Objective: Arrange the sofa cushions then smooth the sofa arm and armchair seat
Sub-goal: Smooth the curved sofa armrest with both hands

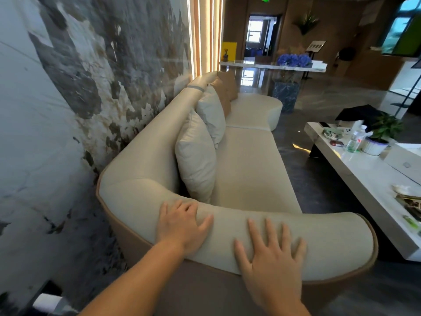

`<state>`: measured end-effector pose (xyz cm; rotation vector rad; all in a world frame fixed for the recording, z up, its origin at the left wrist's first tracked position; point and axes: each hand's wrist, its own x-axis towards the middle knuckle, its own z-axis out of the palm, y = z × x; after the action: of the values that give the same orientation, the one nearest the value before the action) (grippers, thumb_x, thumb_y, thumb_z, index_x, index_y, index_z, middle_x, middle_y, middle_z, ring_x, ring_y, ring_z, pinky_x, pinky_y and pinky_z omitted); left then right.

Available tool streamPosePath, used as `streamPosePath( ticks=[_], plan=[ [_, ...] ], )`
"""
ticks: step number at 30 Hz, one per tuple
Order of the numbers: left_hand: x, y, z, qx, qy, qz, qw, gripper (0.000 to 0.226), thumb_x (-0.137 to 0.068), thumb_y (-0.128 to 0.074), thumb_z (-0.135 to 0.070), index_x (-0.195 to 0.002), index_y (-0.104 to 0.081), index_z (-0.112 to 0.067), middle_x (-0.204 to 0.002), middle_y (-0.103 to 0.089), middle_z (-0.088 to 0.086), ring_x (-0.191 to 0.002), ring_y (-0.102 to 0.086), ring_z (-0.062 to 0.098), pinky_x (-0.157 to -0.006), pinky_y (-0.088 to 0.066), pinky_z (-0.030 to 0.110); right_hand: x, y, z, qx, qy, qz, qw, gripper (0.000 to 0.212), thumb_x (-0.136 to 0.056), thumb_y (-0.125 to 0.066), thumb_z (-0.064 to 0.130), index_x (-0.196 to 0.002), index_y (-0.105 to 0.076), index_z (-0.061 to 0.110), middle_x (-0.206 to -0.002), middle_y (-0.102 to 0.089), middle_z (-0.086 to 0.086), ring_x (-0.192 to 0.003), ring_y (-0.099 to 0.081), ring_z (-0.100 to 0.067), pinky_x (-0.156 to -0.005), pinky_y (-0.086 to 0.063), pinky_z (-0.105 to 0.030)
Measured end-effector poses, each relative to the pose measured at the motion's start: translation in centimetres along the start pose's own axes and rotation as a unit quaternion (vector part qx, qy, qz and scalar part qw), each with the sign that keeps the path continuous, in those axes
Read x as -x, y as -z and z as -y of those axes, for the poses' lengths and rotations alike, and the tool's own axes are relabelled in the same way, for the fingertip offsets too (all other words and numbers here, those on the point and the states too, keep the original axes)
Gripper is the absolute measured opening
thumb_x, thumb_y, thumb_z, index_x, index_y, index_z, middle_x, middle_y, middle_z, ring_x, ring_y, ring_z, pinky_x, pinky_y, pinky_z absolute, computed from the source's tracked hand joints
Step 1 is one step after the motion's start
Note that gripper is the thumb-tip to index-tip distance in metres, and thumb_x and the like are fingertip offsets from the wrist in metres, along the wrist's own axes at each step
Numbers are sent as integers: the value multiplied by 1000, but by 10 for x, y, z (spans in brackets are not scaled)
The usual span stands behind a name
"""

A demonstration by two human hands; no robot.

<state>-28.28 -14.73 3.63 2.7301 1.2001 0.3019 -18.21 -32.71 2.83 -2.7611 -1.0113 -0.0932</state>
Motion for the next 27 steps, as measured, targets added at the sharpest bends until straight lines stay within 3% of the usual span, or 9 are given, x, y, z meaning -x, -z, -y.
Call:
streamPosePath(
  ticks=[2,6,14,18,21,22,24,27],
  plan=[
    [12,-6,-2,-10,0,-27,1000,79,-81,-13,-74,-139,-42,-30,-147,-43,-11,-141,-25,15,-118,-4,46,3,1,3,-1,5,-9,1000,69,-77,-24,74,-137,-44,48,-150,-44,0,-141,-30,-36,-112,-13,-64],
    [1,-6,-3,-13,8,-72,997,74,-80,-19,-73,-133,-49,-32,-141,-49,-13,-138,-31,13,-118,-11,46,-11,-2,4,-8,8,-38,999,65,-73,-38,70,-126,-61,39,-135,-60,-7,-129,-46,-42,-107,-25,-66],
    [-11,-4,-4,-6,12,-68,998,70,-81,-19,-71,-133,-48,-35,-142,-48,-15,-137,-31,11,-118,-13,45,-28,-9,5,26,15,-22,999,69,-80,-21,74,-137,-45,44,-148,-47,-3,-138,-32,-39,-110,-13,-64],
    [-7,-6,-3,13,-13,-105,994,49,-87,-29,-59,-122,-55,-37,-134,-54,-15,-132,-39,12,-116,-20,47,-25,-7,5,10,4,-5,1000,70,-82,-18,74,-140,-41,44,-150,-44,-3,-140,-29,-38,-111,-9,-63],
    [-5,-11,-1,7,-61,-125,990,37,-91,-32,-46,-114,-59,-38,-127,-59,-13,-122,-48,15,-110,-28,52,-26,-1,5,18,6,68,997,74,-80,-6,76,-147,-20,46,-159,-27,0,-145,-14,-37,-111,2,-62],
    [-6,-10,-2,-11,-66,-97,993,39,-91,-29,-45,-117,-58,-39,-128,-59,-13,-121,-49,16,-109,-28,54,-29,3,4,21,12,105,994,75,-79,-4,76,-148,-13,46,-161,-20,0,-146,-8,-36,-110,4,-61],
    [-19,3,-8,-61,-49,54,995,43,-93,-29,-42,-128,-52,-37,-138,-54,-8,-127,-46,21,-109,-26,56,-43,24,0,22,22,212,977,72,-82,-12,75,-148,-8,46,-163,-11,0,-147,-5,-35,-112,-1,-59],
    [-41,68,-40,-132,-4,318,939,46,-89,-49,-32,-133,-52,-19,-141,-49,8,-124,-50,34,-102,-42,53,-70,95,0,27,28,373,927,56,-93,-43,50,-146,-37,31,-157,-31,-6,-140,-32,-30,-114,-26,-41]
  ],
)
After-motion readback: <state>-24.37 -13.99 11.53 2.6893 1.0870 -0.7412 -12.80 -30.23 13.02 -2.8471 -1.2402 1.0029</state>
